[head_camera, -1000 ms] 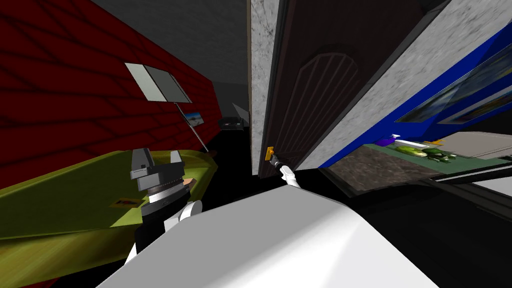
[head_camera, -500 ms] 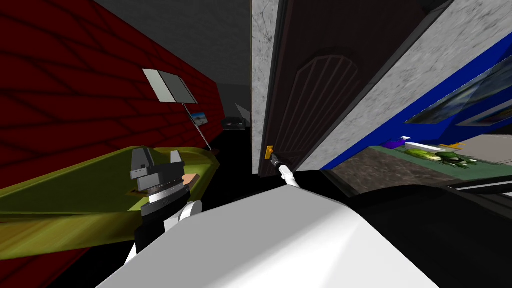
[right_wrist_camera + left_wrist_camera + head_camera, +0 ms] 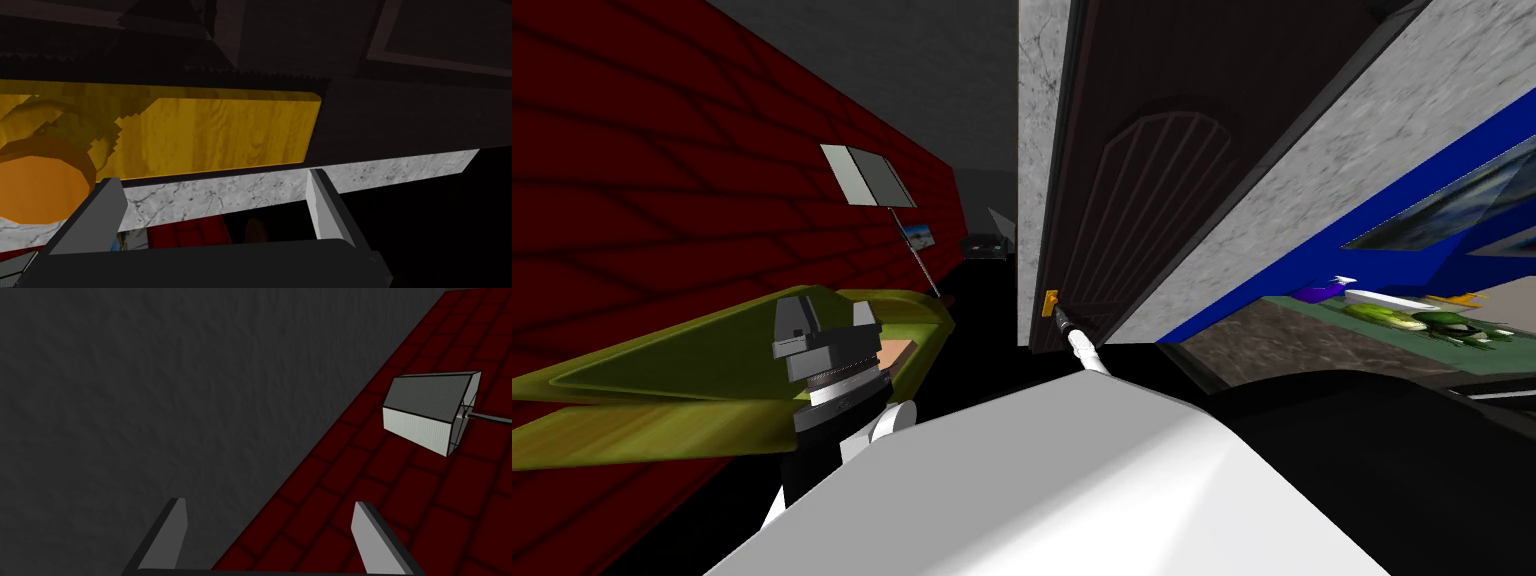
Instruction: Pull the door open
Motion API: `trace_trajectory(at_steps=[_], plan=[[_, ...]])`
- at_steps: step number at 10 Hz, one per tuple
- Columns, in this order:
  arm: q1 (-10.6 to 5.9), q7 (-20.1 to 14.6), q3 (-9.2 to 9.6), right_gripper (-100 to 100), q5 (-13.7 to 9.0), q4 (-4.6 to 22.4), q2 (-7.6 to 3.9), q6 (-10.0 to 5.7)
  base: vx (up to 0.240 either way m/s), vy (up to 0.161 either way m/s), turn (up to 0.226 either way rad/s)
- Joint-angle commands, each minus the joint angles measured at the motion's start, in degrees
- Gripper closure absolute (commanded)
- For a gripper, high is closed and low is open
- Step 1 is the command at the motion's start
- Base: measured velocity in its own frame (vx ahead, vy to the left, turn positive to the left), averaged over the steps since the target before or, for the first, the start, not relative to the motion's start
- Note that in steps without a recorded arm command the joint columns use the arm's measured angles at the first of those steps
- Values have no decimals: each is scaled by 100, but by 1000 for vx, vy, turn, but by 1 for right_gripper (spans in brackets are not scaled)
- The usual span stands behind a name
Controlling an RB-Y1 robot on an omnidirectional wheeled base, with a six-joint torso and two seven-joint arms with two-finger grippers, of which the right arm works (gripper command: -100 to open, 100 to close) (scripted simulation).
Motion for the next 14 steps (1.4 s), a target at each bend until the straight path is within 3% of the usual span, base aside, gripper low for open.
trace_trajectory(at_steps=[1,3,5,6,8,9,11,12,13,14], plan=[[-48,286,27,-100,286,41,13,225,-79,-55,143],[-48,346,27,-100,327,41,13,225,-49,-24,12],[-115,731,59,-100,701,97,40,517,-53,-17,115],[-115,774,59,-100,789,97,40,517,-66,-29,58],[-183,1135,90,-100,1167,152,66,809,-88,-39,113],[-183,1201,90,-100,1251,152,66,809,-68,-46,44],[-249,1584,121,-100,1638,207,93,1095,-74,-22,105],[-249,1621,121,-100,1705,207,93,1095,-69,-18,38],[-282,1828,137,-100,1925,233,106,1237,-69,-25,83],[-282,1828,137,-100,1930,233,106,1237,-51,-26,41]])
